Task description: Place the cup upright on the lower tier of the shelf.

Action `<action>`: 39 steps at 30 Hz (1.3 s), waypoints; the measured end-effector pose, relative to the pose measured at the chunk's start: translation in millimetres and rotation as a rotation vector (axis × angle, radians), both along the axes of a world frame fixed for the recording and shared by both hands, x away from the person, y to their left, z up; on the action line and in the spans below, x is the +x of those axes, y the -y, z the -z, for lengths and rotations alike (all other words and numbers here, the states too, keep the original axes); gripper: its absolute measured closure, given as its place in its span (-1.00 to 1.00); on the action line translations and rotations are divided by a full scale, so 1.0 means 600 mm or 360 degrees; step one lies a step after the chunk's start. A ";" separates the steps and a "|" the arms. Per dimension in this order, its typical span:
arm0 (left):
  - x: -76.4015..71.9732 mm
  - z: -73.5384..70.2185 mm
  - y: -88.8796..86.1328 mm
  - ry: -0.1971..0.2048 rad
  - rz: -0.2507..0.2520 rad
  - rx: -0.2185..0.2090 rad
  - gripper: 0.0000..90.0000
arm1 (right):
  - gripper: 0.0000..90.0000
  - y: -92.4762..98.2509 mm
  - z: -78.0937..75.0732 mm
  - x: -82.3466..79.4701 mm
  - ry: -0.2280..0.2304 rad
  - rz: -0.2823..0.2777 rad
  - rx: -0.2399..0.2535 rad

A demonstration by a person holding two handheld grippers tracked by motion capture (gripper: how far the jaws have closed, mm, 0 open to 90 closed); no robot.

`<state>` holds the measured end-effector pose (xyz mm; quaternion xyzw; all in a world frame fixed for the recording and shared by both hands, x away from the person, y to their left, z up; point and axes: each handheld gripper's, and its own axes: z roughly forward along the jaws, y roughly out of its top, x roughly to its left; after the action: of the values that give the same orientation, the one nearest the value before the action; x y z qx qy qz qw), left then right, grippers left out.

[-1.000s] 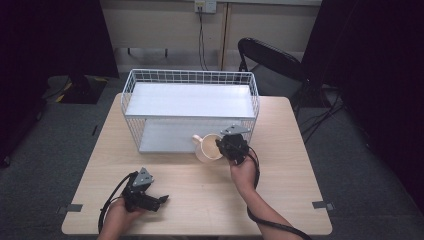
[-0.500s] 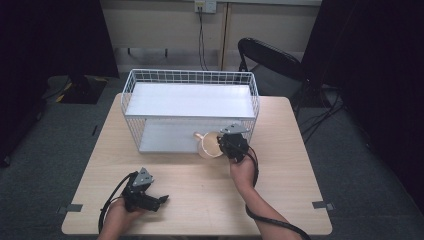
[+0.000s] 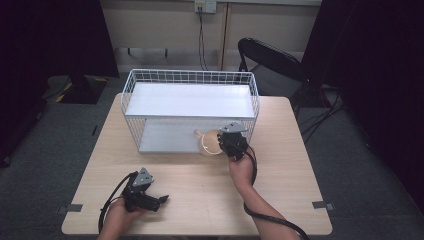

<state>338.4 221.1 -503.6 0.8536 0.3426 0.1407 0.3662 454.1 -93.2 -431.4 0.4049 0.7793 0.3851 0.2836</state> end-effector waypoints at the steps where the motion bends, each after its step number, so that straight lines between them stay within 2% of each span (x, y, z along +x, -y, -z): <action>1: 0.000 0.000 0.000 0.0000 0.0000 0.0000 -0.91 | 0.84 0.000 0.000 0.000 0.0000 0.0000 0.0000; 6: 0.000 0.000 0.000 -0.0002 -0.0001 -0.0003 -0.91 | 0.84 0.004 0.001 0.005 0.0026 0.0026 -0.0011; 16: 0.000 0.000 0.000 -0.0002 -0.0001 -0.0003 -0.91 | 0.84 0.003 0.009 0.012 0.0033 0.0056 -0.0034; 27: 0.000 0.000 0.000 -0.0002 -0.0001 -0.0002 -0.91 | 0.83 -0.002 0.011 0.016 0.0031 0.0054 -0.0056; 39: 0.000 0.000 0.000 -0.0002 -0.0001 -0.0003 -0.91 | 0.81 -0.002 0.011 0.018 0.0027 0.0067 -0.0036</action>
<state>338.3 220.9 -503.7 0.8533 0.3432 0.1398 0.3667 464.8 -92.2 -438.2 0.4147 0.7725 0.3735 0.3029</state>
